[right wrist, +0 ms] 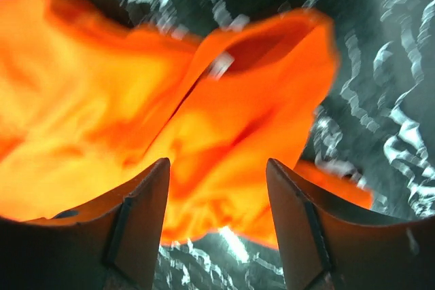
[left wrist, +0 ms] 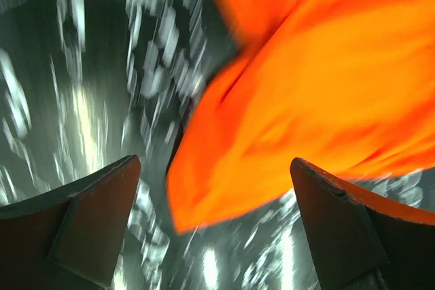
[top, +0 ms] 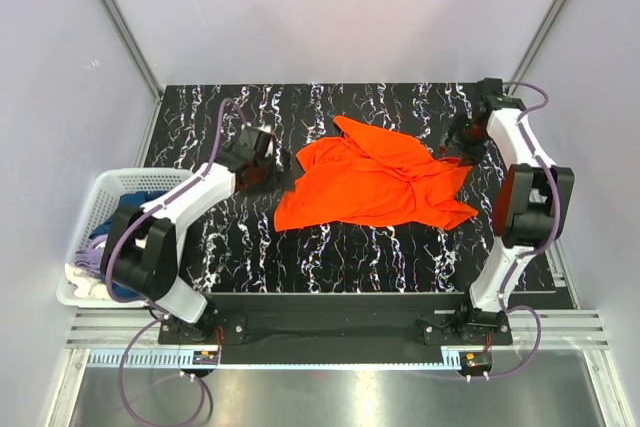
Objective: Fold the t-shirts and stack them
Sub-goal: Flatten the tshirt out
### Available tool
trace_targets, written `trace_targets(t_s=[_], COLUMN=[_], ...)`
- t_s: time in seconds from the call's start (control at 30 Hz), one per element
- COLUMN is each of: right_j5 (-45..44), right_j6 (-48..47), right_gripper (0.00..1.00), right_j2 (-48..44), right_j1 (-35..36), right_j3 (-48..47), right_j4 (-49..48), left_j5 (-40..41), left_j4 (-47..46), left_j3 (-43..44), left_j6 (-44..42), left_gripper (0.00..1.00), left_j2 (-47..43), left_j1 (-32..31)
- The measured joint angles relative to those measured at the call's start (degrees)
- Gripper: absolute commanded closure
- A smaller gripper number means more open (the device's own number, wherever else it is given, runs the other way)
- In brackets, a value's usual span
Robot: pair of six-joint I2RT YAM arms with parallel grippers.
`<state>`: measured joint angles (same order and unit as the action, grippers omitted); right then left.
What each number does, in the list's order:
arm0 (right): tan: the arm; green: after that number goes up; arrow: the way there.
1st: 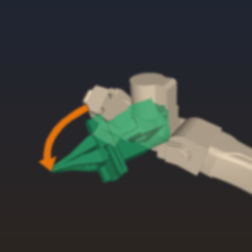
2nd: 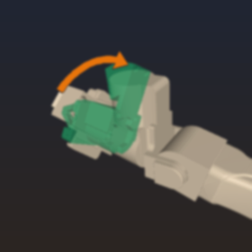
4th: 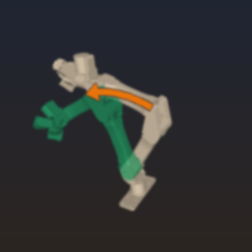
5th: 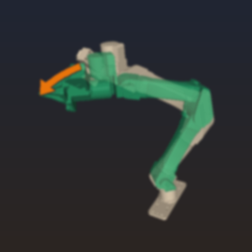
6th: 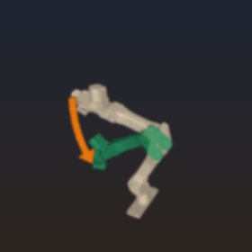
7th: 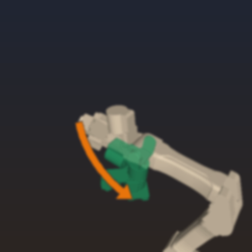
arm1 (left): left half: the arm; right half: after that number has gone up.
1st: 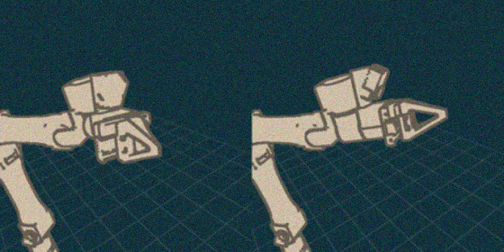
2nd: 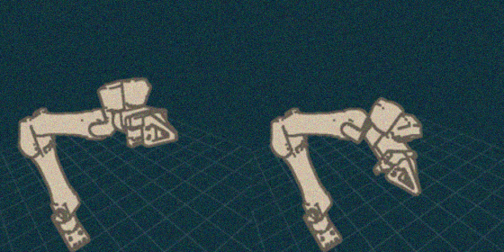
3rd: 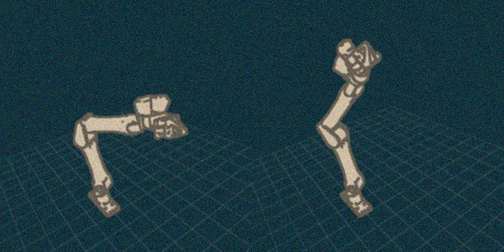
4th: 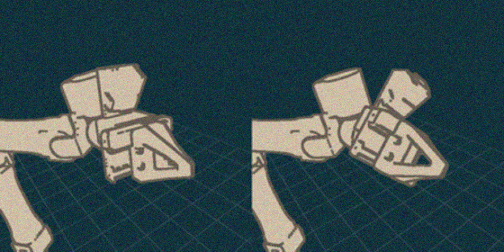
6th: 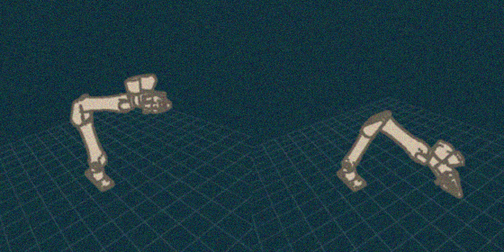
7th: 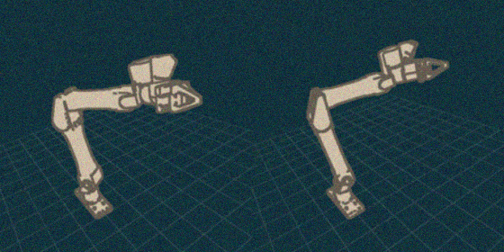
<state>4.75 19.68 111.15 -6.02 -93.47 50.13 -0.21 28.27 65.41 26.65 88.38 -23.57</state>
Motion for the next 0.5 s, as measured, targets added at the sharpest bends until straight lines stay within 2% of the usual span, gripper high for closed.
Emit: trace_targets(t_s=[0.1, 0.2, 0.3, 0.37, 0.43, 0.5], right_j5=[0.94, 3.45, 7.08, 9.14, 9.68, 9.66], right_j6=[-0.68, -1.44, -2.23, -2.84, -3.52, -4.07], right_gripper=[0.36, 0.38, 0.43, 0.44, 0.45, 0.43], right_j2=[-4.11, -6.1, -6.8, -6.47, -5.7, -4.87], right_j1=[4.22, 11.76, 18.29, 19.8, 20.33, 20.74], right_j3=[1.97, 3.3, 8.81, 12.85, 15.26, 16.52], right_j4=[0.59, 0.02, -2.1, -2.21, -1.95, -1.97], left_j5=[-1.36, -1.6, -2.34, -3.19, -4.59, -6.14], left_j4=[2.36, 2.84, 2.21, 1.22, 0.04, -1.18], left_j3=[-5.18, -5.84, -5.81, -5.81, -5.79, -5.81], left_j6=[1.95, 2.99, 3.19, 3.23, 3.28, 3.32], left_gripper=[0.02, 0.04, 0.06, 0.09, 0.17, 0.21], left_j2=[0.81, 2.29, 3.69, 5.27, 7.56, 10.05], left_j1=[0.02, 0.02, 0.02, 0.07, 0.07, 0.07])
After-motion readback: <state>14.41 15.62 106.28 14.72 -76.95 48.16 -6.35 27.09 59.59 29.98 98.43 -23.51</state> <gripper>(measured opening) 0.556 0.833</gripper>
